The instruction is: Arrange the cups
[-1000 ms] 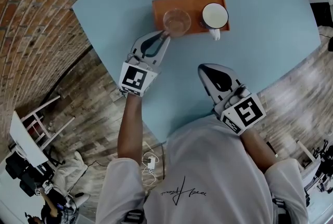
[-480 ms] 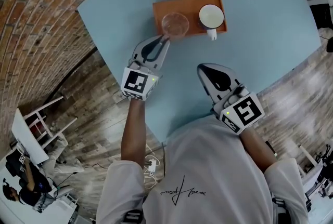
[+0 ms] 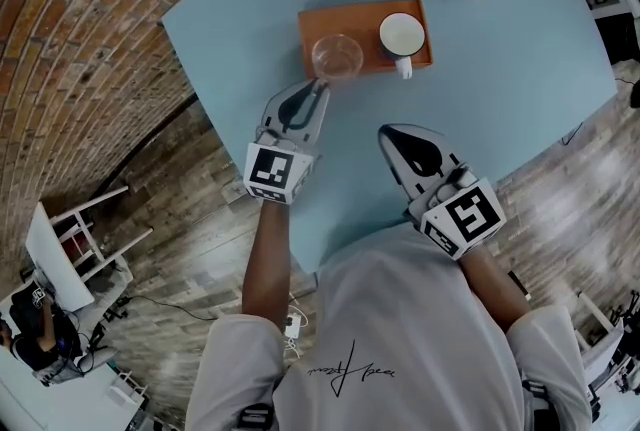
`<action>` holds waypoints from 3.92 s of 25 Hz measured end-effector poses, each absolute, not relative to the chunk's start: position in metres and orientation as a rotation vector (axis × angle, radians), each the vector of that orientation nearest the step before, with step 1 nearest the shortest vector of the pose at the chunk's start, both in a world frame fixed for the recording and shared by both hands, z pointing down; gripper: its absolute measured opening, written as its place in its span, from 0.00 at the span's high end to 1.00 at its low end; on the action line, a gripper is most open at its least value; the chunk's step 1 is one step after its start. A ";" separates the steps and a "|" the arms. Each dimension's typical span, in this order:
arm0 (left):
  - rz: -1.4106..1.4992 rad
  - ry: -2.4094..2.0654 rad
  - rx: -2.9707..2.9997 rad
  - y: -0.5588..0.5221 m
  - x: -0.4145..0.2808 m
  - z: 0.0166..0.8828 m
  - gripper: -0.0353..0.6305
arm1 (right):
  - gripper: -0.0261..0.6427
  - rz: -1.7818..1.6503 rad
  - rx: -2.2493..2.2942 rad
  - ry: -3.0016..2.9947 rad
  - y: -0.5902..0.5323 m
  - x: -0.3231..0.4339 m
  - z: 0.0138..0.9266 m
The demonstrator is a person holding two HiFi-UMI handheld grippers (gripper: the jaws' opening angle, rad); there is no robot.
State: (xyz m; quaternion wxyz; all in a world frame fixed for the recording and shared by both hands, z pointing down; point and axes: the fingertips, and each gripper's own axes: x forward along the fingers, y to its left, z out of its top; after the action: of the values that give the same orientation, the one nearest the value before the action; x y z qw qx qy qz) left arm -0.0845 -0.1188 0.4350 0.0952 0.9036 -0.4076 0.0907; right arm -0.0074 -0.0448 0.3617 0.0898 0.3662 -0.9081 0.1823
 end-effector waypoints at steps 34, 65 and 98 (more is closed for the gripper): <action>0.132 -1.688 2.440 -0.106 -0.073 0.408 0.86 | 0.93 0.326 1.044 -2.658 -0.037 0.003 0.351; 0.167 -2.028 2.293 -0.142 -0.056 0.442 0.86 | 0.93 0.359 1.000 -2.577 -0.053 0.031 0.379; 0.238 -2.155 2.144 -0.146 -0.051 0.472 0.86 | 0.93 0.407 1.012 -2.524 -0.058 0.038 0.394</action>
State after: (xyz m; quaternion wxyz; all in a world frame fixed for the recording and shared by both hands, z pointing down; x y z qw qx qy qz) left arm -0.0510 -0.1458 0.4716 0.0461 0.7023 -0.7061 0.0779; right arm 0.0384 -0.0581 0.3943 0.1948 0.3612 -0.9003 0.1450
